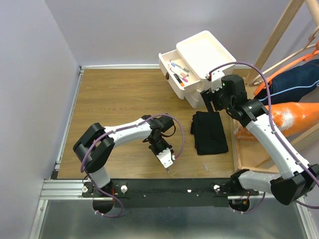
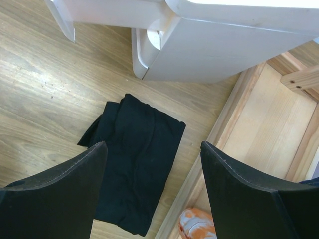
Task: Sort the stationery into containers
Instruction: Pick up the pen from the corner of the board.
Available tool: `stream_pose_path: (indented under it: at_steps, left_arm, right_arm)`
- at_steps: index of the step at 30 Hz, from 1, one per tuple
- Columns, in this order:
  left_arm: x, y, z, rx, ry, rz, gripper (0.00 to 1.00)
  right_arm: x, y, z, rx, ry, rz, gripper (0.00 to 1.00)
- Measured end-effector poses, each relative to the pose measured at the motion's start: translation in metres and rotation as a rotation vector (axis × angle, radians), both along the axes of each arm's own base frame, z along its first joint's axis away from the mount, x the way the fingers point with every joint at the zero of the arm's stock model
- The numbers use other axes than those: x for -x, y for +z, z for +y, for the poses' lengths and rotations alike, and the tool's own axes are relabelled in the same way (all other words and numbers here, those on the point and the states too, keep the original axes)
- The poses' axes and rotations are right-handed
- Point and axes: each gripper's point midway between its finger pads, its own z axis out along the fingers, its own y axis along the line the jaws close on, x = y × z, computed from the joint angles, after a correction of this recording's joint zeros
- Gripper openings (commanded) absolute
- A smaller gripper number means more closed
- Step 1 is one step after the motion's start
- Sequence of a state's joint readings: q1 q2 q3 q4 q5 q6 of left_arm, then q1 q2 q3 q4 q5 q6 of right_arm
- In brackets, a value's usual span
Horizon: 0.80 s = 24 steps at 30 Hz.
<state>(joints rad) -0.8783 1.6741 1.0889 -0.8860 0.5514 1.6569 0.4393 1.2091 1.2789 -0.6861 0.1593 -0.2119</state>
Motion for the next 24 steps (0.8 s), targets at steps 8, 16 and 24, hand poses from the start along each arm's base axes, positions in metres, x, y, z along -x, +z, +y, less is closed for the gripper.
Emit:
stream_pose_path:
  at_steps: [8, 16, 24]
  left_arm:
    - [0.005, -0.014, -0.007, -0.042, -0.027, 0.027, 0.33]
    - [0.005, -0.026, -0.008, -0.094, -0.040, 0.035, 0.29]
    - [0.011, -0.028, -0.001, -0.107, -0.015, 0.034, 0.09]
  right_arm:
    - [0.002, -0.006, -0.003, 0.015, -0.003, 0.007, 0.83]
    - [0.002, -0.006, -0.005, 0.025, -0.001, 0.003, 0.83]
    - [0.003, -0.003, -0.008, 0.031, -0.007, -0.010, 0.83]
